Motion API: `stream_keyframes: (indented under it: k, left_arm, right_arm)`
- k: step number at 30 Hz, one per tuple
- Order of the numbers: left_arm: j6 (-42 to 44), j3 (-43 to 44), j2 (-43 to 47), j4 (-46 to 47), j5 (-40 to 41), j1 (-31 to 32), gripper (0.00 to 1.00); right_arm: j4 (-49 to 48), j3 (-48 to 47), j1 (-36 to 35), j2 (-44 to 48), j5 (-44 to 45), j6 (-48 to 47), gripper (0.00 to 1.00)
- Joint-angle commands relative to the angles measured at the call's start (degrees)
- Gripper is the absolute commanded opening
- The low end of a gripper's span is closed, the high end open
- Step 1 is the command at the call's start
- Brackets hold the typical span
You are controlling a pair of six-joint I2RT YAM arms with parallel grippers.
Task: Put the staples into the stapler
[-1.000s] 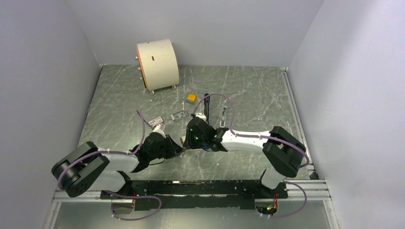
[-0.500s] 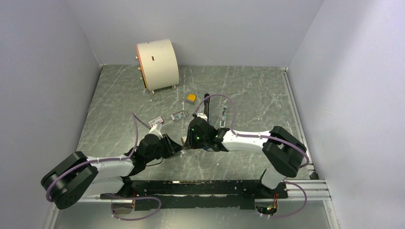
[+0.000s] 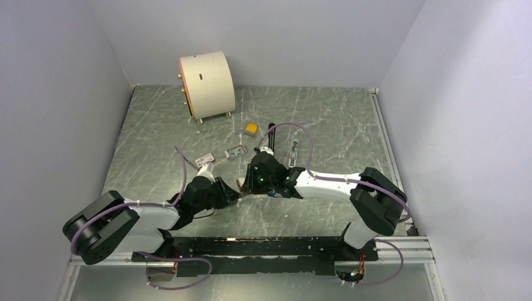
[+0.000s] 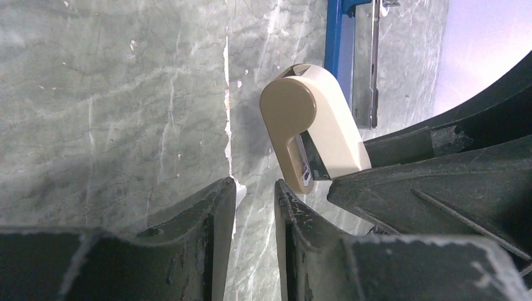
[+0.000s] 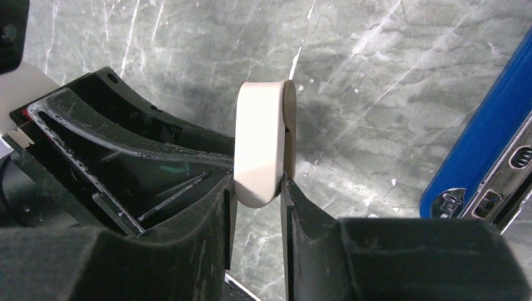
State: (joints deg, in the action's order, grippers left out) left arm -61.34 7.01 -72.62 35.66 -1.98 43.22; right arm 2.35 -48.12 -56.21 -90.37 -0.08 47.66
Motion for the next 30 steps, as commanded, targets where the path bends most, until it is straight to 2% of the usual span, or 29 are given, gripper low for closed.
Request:
stream_keyframes:
  k: [1, 6, 10, 16, 24, 30]
  left_arm:
    - [0.8, 1.1, 1.7, 3.1, 1.0, -0.2, 0.34]
    - [0.2, -1.2, 6.5, 2.9, 1.9, -0.1, 0.3]
    - [0.5, -1.7, 9.7, 2.0, 4.0, -0.2, 0.33]
    - [0.8, -1.1, 6.9, 2.7, 3.3, -0.2, 0.34]
    - [0.8, -0.7, 0.5, 6.9, 2.5, -0.2, 0.22]
    - [3.9, 0.4, -2.0, 5.8, 1.0, -0.1, 0.11]
  right_arm:
    - [-1.8, -0.1, 0.1, 0.8, -2.3, 1.4, 0.22]
    - [-1.2, -0.5, 0.8, 0.5, -2.6, 2.8, 0.21]
    - [-1.9, -0.1, 1.6, 0.6, -4.2, 3.8, 0.21]
    - [-3.7, 0.6, 2.6, 1.0, -6.7, 5.0, 0.21]
    - [-4.5, 0.9, 3.5, 1.6, -8.7, 5.2, 0.21]
    - [-0.1, -0.8, 4.6, 2.0, -5.3, 3.1, 0.21]
